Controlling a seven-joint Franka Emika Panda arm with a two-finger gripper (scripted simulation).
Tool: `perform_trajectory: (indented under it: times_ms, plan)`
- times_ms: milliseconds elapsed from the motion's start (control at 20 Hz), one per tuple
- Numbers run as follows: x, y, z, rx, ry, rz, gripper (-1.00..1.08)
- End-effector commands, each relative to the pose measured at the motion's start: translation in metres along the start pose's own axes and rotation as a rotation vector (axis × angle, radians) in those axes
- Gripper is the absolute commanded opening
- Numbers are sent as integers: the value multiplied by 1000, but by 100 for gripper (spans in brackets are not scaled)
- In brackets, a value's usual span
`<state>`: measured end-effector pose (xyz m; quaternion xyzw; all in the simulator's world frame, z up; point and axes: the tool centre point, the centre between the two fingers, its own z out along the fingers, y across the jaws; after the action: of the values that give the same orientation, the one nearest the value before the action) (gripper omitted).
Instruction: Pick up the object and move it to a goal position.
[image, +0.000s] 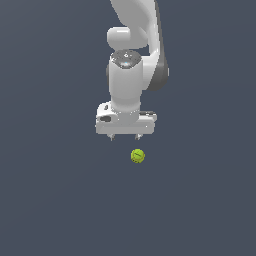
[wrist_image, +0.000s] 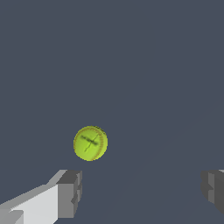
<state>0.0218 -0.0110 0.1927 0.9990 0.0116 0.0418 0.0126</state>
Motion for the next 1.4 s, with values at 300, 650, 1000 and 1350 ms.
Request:
perform_trajectory:
  times_ms: [300,650,1000,1350]
  plan:
    - [-1,-19,31,8,-26,72,100]
    - [-5,-44,72,15,-62,173,100]
    - [-9,-59,96,16,-83,230,100]
    - [-10,-60,100,16,-86,234,100]
